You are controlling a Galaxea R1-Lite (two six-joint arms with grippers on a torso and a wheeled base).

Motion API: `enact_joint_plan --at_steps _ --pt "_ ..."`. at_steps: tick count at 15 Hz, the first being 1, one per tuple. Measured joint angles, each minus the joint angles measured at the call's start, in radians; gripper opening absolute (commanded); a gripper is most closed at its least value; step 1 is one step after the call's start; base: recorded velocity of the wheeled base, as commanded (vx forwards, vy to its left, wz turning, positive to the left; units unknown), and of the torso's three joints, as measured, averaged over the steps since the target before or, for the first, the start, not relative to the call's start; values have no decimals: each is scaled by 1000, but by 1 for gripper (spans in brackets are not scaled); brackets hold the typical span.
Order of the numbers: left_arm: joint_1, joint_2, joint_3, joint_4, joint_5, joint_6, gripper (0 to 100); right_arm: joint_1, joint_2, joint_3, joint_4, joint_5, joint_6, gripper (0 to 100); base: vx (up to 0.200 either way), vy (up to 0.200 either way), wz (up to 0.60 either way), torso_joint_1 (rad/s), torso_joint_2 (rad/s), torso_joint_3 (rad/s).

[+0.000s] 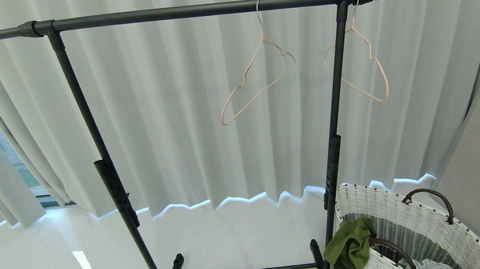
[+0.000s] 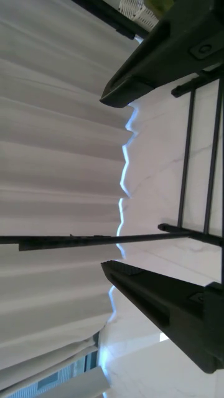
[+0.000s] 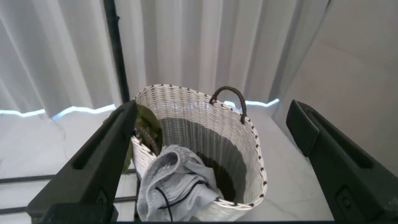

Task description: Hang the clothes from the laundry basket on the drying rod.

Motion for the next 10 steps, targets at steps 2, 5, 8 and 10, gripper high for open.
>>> enact_joint_plan --at_steps 2,5,8,10 --pt "0 0 0 0 0 0 100 1 2 0 4 53 -67 100 0 0 0 0 0 0" --pt "0 0 0 0 0 -1 100 3 2 0 5 67 -77 100 0 0 0 0 0 0" --pt "0 0 0 0 0 0 100 3 1 0 4 67 -46 100 0 0 0 0 0 0" --pt "0 0 0 0 0 0 100 3 0 -2 -3 86 -49 100 0 0 0 0 0 0"
